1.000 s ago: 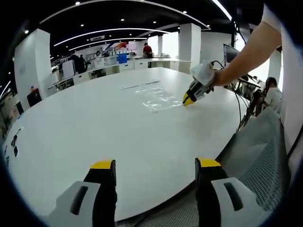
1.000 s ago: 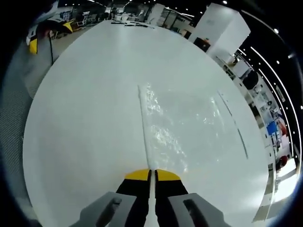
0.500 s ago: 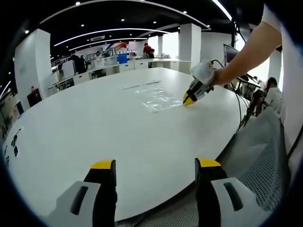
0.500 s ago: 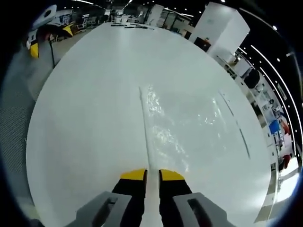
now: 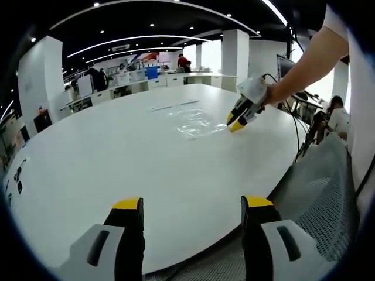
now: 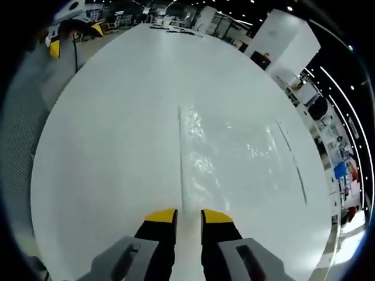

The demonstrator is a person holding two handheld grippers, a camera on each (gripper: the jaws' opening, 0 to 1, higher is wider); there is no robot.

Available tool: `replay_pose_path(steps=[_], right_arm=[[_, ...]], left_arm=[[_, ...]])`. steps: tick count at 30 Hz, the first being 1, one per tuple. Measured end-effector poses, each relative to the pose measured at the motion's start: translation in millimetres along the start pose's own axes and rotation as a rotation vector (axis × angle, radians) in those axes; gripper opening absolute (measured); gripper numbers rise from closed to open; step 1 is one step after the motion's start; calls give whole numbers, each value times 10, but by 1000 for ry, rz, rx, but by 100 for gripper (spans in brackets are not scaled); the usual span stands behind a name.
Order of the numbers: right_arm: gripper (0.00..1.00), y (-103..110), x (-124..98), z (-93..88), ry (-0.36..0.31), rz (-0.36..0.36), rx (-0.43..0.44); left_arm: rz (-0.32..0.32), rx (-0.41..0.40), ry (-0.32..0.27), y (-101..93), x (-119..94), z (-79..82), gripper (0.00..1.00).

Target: Arrange the food packaging bags into a neat stack by flattening each bag and aligning their edges.

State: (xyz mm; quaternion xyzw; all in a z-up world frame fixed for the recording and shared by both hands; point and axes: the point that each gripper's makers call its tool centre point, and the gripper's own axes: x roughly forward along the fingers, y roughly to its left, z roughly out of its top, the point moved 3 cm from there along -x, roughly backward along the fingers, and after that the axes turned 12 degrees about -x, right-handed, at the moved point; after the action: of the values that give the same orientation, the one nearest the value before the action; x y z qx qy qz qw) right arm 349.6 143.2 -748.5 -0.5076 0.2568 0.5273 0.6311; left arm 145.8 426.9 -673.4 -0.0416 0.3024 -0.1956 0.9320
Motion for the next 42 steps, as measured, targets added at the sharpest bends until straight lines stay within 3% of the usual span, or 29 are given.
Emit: replay_pose_path(steps=[5,9,16,26,27,29,30,38,42], right_arm=[[9,-40,19,-12,1,9,3],[0,22,39,2,-5,31,-25],[0,5,53,-24,-16,43,35],[0,8,39,-15,-3,28,19],[1,0,29,-10,-4,21,19],[19,-4,25,-16,-2,17,21],[19,-42,20,10,-21,-2,18],[19,-101,21,-18,7,33,-5],[14,-125,65,-37,6,59,-2]], left_arm=[[1,1,2,3,5,-6,66],[3,4,4,7,7,-9,66],[7,9,3,6,5,-8,65],[6,8,3,13,4,-16,65],[5,8,3,11,4,-16,65],[5,9,4,6,4,-15,65],[4,9,5,3,4,-15,65],[3,7,9,4,6,-21,65],[4,7,12,7,9,-26,65]])
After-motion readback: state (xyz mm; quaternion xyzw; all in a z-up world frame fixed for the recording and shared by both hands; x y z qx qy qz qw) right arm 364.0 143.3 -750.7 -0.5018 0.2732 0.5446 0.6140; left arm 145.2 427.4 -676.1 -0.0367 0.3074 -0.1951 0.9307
